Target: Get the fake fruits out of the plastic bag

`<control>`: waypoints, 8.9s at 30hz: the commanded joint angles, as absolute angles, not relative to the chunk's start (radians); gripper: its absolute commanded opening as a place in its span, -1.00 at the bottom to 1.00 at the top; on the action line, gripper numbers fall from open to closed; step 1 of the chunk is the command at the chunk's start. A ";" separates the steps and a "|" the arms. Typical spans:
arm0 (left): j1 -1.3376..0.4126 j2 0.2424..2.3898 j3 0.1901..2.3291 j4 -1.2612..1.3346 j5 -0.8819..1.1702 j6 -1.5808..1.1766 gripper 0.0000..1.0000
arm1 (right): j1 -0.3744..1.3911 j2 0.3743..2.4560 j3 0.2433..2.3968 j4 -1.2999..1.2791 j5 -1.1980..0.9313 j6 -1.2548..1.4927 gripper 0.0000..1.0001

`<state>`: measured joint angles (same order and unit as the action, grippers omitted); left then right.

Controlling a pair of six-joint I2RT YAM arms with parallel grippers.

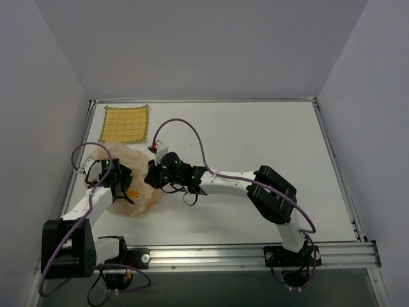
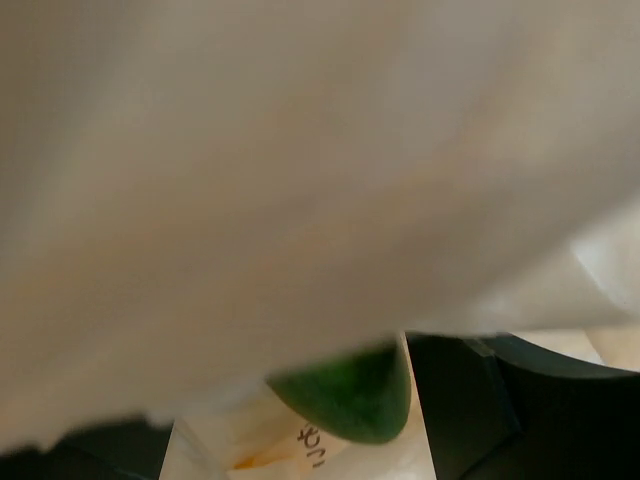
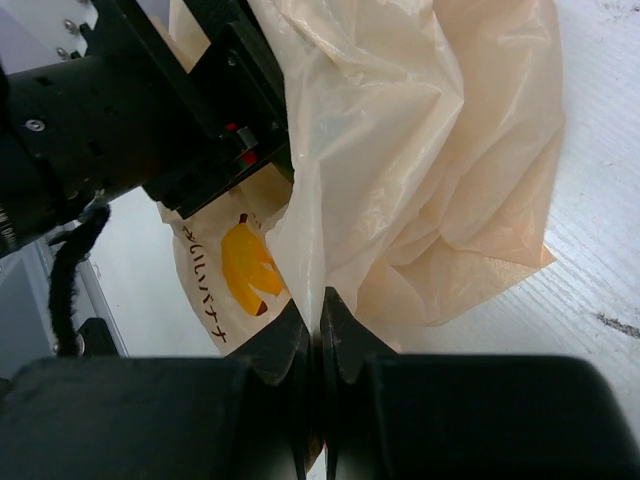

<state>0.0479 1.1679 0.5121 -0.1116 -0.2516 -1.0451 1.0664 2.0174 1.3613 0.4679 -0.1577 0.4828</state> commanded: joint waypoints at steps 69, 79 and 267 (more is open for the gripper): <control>-0.028 2.254 2.190 -0.413 -0.184 -0.706 -0.29 | 1.068 1.979 1.206 0.658 -0.202 0.540 -1.00; -0.031 2.414 2.278 -0.460 -0.213 -0.701 0.00 | 1.035 1.974 1.203 0.653 -0.215 0.545 -1.00; 0.236 2.197 1.944 -0.060 0.000 -0.653 0.94 | 0.996 1.836 0.971 0.373 -0.213 0.341 -1.00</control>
<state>0.2237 2.3505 1.9697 -0.1207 0.0032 -0.6392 1.0019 1.8496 0.9260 0.4133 -0.2470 0.3634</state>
